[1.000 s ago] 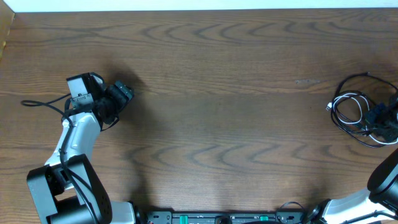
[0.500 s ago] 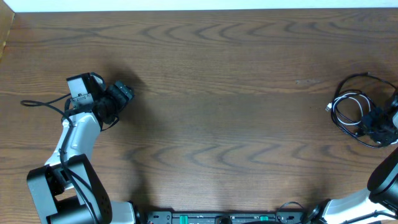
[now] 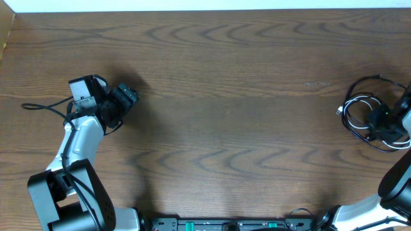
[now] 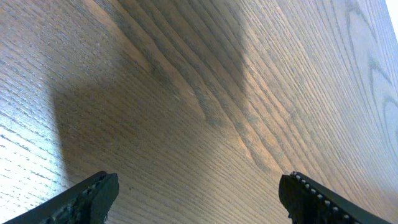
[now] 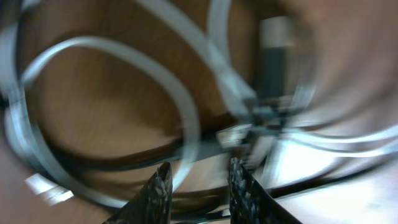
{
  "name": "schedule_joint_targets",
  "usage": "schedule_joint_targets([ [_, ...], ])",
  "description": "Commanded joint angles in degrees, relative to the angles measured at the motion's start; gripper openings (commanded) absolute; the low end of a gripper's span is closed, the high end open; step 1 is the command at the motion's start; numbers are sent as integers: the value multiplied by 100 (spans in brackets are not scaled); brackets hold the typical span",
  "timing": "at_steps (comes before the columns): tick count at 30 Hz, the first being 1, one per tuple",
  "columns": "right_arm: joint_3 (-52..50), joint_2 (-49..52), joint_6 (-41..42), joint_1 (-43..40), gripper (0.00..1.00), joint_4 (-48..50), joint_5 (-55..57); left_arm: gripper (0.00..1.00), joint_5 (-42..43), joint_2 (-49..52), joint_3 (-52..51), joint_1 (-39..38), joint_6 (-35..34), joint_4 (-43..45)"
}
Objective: Untangle cables
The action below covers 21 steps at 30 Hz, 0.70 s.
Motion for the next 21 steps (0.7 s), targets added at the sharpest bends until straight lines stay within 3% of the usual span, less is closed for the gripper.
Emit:
schedule_joint_targets([
  [1,-39,-140,-170,284,28,52,-546,88,-68,-68,-7,13,31,0],
  [10,-96,-140,-190,1311,33,330,-546,88,-72,-68,-9,-177,31,4],
  [21,-938,-140,-188,2680,44,1878,-525,91,-74,-68,-9,-601,33,7],
])
